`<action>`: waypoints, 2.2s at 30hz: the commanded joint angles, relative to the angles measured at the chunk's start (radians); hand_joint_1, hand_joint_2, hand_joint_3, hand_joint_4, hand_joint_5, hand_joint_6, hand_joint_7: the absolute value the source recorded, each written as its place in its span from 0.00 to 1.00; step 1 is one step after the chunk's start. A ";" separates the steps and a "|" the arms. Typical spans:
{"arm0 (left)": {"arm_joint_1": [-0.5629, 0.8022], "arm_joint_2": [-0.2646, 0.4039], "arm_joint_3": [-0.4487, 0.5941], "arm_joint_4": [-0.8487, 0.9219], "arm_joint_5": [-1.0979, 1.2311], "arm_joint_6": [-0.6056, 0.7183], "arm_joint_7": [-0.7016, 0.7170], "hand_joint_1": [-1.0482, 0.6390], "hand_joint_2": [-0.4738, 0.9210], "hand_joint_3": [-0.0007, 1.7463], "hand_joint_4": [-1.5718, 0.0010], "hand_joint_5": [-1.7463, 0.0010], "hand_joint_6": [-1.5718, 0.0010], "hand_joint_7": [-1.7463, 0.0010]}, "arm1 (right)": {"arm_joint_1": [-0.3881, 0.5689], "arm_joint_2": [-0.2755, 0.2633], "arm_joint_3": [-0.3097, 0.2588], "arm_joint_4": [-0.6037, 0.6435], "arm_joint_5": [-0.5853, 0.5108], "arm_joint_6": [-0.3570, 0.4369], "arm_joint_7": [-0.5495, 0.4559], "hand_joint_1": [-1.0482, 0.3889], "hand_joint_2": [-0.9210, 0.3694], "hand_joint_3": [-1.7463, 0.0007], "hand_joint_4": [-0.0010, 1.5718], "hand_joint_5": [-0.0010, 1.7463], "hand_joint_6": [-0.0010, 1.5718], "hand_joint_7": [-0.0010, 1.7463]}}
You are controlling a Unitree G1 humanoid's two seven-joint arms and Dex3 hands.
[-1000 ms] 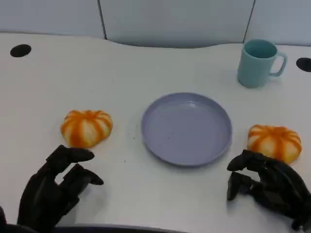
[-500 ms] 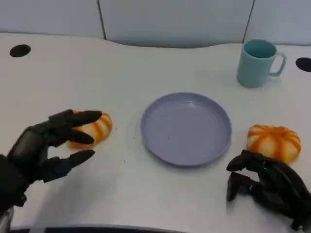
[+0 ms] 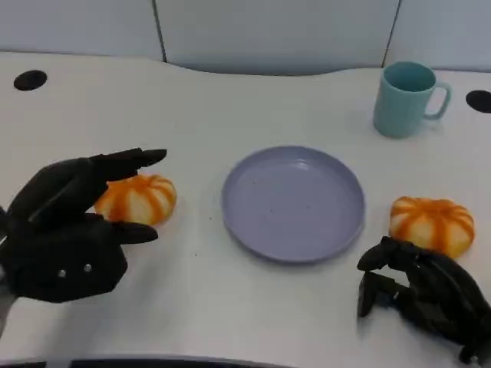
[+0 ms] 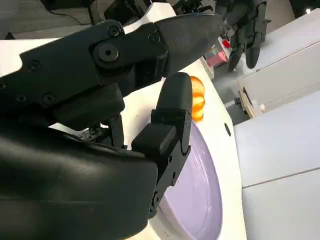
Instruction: Grasp the bread from the table and place it into the plate.
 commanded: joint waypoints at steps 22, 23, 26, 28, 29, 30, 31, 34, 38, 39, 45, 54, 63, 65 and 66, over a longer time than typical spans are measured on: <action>-0.534 -0.075 -0.419 0.727 0.322 0.199 0.175 0.12 0.93 0.00 0.93 0.99 0.87 0.99 | 0.036 -0.028 -0.008 0.029 -0.012 0.042 -0.011 0.37 0.00 0.95 0.39 0.90 0.50 0.51; -0.545 -0.083 -0.426 0.753 0.320 0.198 0.184 0.11 0.91 0.00 0.93 0.98 0.87 0.99 | 0.037 -0.028 -0.010 0.031 -0.008 0.042 -0.004 0.38 0.00 0.94 0.38 0.89 0.50 0.51; -0.582 -0.110 -0.439 0.836 0.310 0.200 0.189 0.11 0.88 0.00 0.92 0.98 0.90 1.00 | 0.041 -0.027 -0.008 0.031 -0.009 0.025 0.006 0.38 0.00 0.93 0.38 0.89 0.49 0.51; -0.601 -0.127 -0.449 0.880 0.309 0.211 0.193 0.12 0.87 0.00 0.91 0.98 0.91 1.00 | 0.044 -0.024 -0.008 0.025 -0.010 0.023 0.001 0.38 0.00 0.93 0.38 0.90 0.49 0.51; -0.610 -0.136 -0.453 0.900 0.308 0.220 0.187 0.12 0.87 0.00 0.92 0.98 0.92 1.00 | 0.046 -0.024 -0.006 0.023 -0.012 0.020 0.001 0.38 0.00 0.93 0.38 0.90 0.49 0.51; -0.616 -0.142 -0.455 0.915 0.305 0.227 0.183 0.12 0.87 0.00 0.92 0.98 0.92 1.00 | 0.047 -0.024 -0.005 0.018 -0.012 0.025 -0.001 0.37 0.00 0.93 0.38 0.90 0.49 0.51; -0.620 -0.146 -0.457 0.925 0.301 0.230 0.181 0.12 0.87 0.00 0.93 0.98 0.93 1.00 | 0.048 -0.024 -0.004 0.015 -0.011 0.030 -0.002 0.37 0.00 0.93 0.38 0.90 0.49 0.51; -0.631 -0.159 -0.468 0.955 0.299 0.249 0.166 0.13 0.87 0.00 0.93 0.98 0.92 1.00 | 0.057 -0.021 -0.004 -0.001 -0.007 0.033 -0.001 0.37 0.00 0.94 0.38 0.90 0.49 0.51; -0.638 -0.169 -0.474 0.980 0.291 0.266 0.149 0.13 0.87 0.00 0.94 0.99 0.92 0.99 | 0.063 -0.018 -0.009 0.001 -0.001 0.026 0.009 0.37 0.00 0.93 0.38 0.90 0.49 0.51; -0.639 -0.171 -0.475 0.985 0.289 0.269 0.148 0.13 0.86 0.00 0.94 0.99 0.91 0.99 | 0.062 -0.017 -0.012 0.005 0.003 0.034 0.010 0.38 0.00 0.93 0.39 0.90 0.49 0.51; -0.641 -0.184 -0.472 1.008 0.266 0.281 0.131 0.13 0.86 0.00 0.94 0.98 0.90 0.99 | 0.071 -0.020 -0.007 -0.009 0.005 0.039 0.004 0.38 0.00 0.94 0.39 0.90 0.50 0.50; -0.634 -0.206 -0.470 1.027 0.242 0.301 0.159 0.16 0.85 0.00 0.92 0.97 0.89 0.98 | 0.077 -0.030 0.004 -0.040 -0.002 0.056 -0.004 0.37 0.00 0.93 0.37 0.90 0.48 0.54; -0.634 -0.227 -0.501 1.037 0.262 0.302 0.180 0.19 0.84 0.00 0.91 0.96 0.86 0.98 | 0.085 -0.035 0.006 -0.055 0.002 0.054 0.009 0.36 0.00 0.93 0.37 0.95 0.48 0.56; -0.629 -0.228 -0.510 1.039 0.270 0.297 0.189 0.20 0.84 0.00 0.91 0.96 0.85 0.98 | 0.083 -0.035 0.003 -0.056 0.013 0.082 0.017 0.36 0.00 0.93 0.37 0.95 0.47 0.56; -0.628 -0.228 -0.514 1.040 0.273 0.293 0.192 0.21 0.84 0.00 0.90 0.96 0.85 0.98 | 0.083 -0.034 0.000 -0.056 0.017 0.089 0.023 0.37 0.00 0.93 0.36 0.95 0.47 0.56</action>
